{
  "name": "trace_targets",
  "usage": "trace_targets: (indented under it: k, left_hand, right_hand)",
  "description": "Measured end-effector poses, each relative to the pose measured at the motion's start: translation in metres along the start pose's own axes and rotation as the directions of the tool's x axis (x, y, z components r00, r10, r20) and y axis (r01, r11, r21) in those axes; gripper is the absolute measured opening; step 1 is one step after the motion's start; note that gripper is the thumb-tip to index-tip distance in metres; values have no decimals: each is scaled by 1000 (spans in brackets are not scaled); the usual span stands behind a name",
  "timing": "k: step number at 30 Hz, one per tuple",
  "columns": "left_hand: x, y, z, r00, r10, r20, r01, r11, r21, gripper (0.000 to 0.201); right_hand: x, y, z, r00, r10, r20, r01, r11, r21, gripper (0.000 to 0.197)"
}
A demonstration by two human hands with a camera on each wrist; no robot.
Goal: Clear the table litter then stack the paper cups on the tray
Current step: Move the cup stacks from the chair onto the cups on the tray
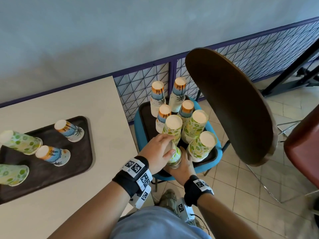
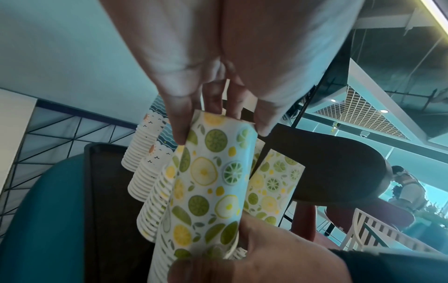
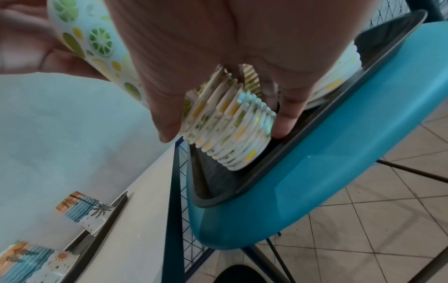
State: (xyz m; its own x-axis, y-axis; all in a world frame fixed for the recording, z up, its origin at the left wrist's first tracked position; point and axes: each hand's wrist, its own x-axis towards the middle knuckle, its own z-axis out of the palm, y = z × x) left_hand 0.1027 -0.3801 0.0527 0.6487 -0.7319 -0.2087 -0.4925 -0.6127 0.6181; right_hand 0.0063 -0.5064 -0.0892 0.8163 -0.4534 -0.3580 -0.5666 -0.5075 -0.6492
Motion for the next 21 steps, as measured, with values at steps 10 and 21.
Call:
trace_targets:
  k: [10, 21]
  left_hand:
    - [-8, -8, -2, 999, 25, -42, -30, 993, -111, 63]
    - [-32, -25, -6, 989, -137, -59, 91, 866, -492, 103]
  right_hand:
    - [-1, -9, -9, 1000, 5, -27, 1, 982, 190, 105]
    - [-27, -30, -38, 976, -217, -20, 197, 838, 509, 87]
